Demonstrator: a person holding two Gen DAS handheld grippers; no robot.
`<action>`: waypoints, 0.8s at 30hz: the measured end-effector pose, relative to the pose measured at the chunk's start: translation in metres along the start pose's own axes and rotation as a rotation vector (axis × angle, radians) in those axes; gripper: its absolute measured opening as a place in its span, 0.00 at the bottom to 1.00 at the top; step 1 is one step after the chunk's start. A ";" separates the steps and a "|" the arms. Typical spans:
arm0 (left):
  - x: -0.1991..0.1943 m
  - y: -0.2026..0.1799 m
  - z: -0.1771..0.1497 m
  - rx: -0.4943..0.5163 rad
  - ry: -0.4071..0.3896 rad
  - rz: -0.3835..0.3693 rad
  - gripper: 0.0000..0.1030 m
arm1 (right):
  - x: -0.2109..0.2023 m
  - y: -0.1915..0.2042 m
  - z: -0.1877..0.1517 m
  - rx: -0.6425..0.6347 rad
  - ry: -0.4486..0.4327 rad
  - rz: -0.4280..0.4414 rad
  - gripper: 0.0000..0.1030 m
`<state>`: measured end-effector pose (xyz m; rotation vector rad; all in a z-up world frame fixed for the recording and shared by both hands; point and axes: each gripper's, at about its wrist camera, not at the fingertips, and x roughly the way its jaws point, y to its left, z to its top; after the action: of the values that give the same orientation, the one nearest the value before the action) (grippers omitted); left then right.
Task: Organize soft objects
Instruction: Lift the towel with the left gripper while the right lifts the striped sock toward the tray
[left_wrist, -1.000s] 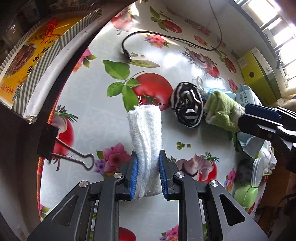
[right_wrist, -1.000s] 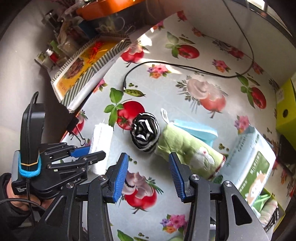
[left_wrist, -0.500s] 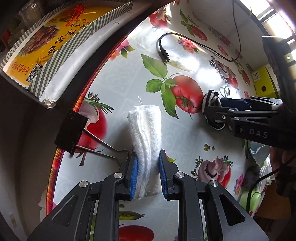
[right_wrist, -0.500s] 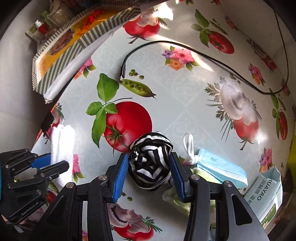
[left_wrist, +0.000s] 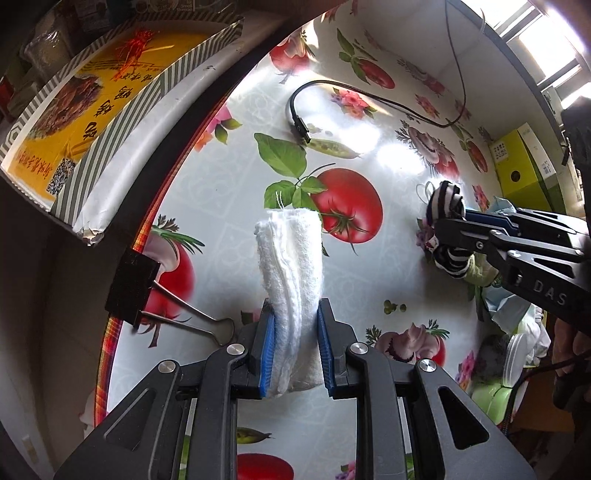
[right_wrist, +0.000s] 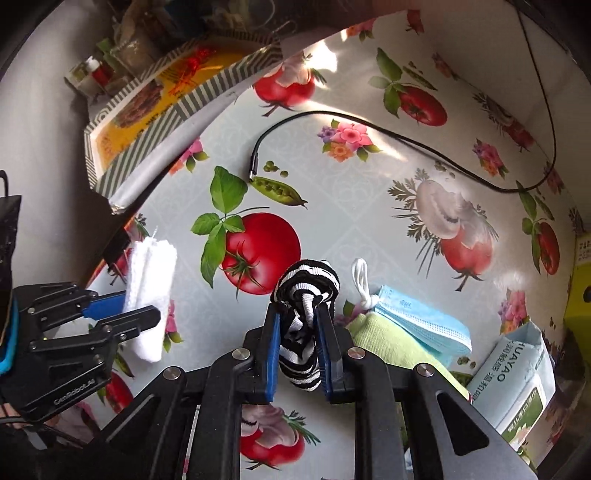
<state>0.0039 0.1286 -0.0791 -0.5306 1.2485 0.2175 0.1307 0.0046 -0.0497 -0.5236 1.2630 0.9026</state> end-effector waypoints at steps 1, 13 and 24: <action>-0.001 -0.002 0.000 0.005 -0.001 0.002 0.21 | -0.007 -0.001 -0.005 0.008 -0.016 0.008 0.16; -0.022 -0.047 -0.006 0.103 -0.020 0.003 0.21 | -0.072 -0.006 -0.075 0.144 -0.144 0.061 0.16; -0.048 -0.097 -0.025 0.204 -0.049 -0.055 0.21 | -0.123 -0.024 -0.145 0.273 -0.247 0.062 0.16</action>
<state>0.0101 0.0389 -0.0143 -0.3805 1.1915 0.0552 0.0611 -0.1561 0.0272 -0.1525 1.1571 0.8028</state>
